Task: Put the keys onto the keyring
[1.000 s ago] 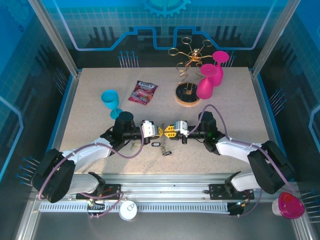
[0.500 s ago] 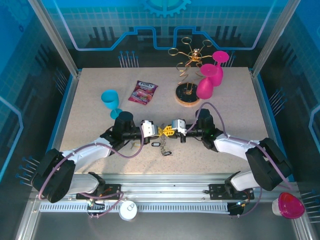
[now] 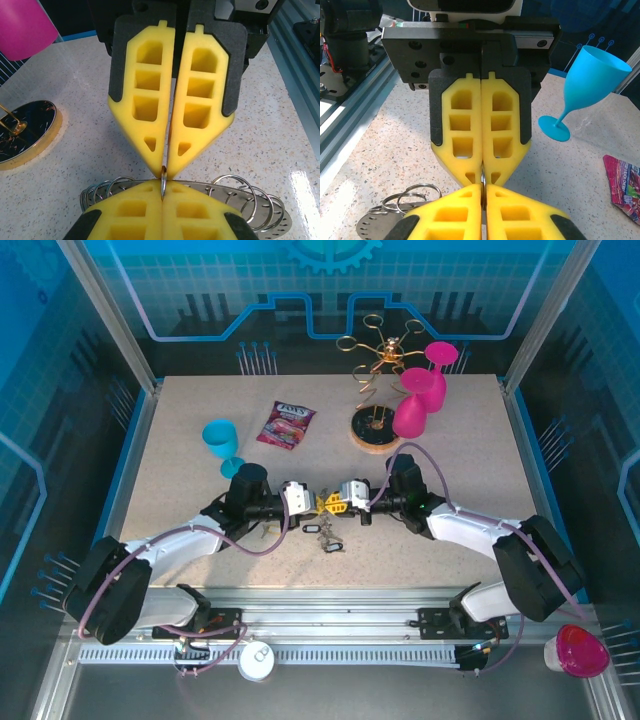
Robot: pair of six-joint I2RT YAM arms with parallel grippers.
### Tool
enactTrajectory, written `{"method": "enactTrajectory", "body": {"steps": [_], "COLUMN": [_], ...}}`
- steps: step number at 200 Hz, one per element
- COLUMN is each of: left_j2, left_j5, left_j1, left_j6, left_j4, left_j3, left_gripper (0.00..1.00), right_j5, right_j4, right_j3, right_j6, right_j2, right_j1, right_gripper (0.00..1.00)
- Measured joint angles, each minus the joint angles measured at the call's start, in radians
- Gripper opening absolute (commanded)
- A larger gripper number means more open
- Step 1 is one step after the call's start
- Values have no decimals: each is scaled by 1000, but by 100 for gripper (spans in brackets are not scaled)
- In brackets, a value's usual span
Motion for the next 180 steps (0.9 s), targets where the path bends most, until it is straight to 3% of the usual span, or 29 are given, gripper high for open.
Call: {"method": "enactTrajectory", "body": {"steps": [14, 42, 65, 90, 104, 119, 151, 170, 180], "left_j2": [0, 0, 0, 0, 0, -2, -11, -16, -19], "left_j5": [0, -8, -23, -43, -58, -70, -85, -88, -87], "left_j1": [0, 2, 2, 0, -2, -6, -13, -15, -15], "left_j6": [0, 0, 0, 6, 18, 35, 77, 83, 82], "left_j4": [-5, -5, -13, -67, -112, -165, -228, -234, -224], "left_j3": [0, 0, 0, 19, 42, 67, 92, 92, 89], "left_gripper": [0, 0, 14, 17, 14, 0, 0, 0, 0], "right_j5": [4, 16, 36, 77, 109, 156, 204, 194, 172], "right_j4": [-18, -90, -172, -311, -396, -489, -580, -525, -452], "right_j3": [8, 44, 80, 138, 180, 233, 282, 246, 188], "right_j6": [-9, -26, -47, -91, -120, -153, -177, -151, -116], "right_j2": [0, 3, 3, 3, 3, 3, 4, -7, -32], "right_j1": [2, 4, 11, 33, 44, 59, 75, 72, 63], "right_gripper": [0, 0, 0, 0, 0, 0, 0, 31, 36]}}
